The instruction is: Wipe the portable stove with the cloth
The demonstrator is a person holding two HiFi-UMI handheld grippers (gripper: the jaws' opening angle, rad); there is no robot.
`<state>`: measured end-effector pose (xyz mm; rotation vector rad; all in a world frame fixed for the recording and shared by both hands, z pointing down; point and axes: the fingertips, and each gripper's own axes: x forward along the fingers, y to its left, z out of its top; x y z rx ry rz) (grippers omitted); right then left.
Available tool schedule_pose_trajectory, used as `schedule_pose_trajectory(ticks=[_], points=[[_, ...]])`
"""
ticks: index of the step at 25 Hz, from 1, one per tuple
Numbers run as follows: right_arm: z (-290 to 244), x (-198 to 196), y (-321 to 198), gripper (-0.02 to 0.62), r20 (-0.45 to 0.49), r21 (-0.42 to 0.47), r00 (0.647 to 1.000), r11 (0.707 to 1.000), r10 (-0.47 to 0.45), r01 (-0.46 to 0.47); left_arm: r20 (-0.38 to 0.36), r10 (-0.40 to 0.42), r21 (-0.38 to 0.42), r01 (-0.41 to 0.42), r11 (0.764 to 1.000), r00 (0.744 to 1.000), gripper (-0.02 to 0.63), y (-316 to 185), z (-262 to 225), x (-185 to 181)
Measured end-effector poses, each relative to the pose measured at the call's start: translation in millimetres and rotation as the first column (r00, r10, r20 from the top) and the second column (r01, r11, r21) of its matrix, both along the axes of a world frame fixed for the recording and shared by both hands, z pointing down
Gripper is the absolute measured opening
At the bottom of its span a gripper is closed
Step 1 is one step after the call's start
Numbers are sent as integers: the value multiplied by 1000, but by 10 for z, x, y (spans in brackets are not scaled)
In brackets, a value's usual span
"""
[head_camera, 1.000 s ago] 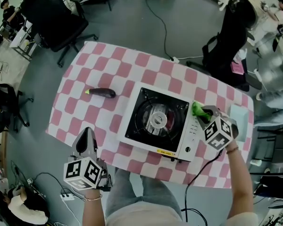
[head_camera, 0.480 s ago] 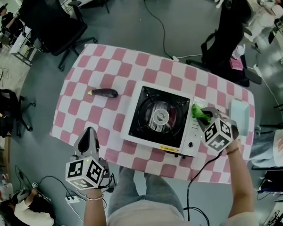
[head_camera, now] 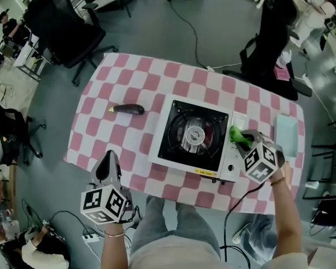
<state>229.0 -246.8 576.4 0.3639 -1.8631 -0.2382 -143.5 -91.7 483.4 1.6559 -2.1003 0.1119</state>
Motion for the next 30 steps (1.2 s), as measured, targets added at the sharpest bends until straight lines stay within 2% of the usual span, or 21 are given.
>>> schedule_pose_trajectory(ticks=[30], points=[[-14,-10,757,77,30,-65,996,995,81,-79,4,135,31,-135,990,991,2,-169,-205,35]])
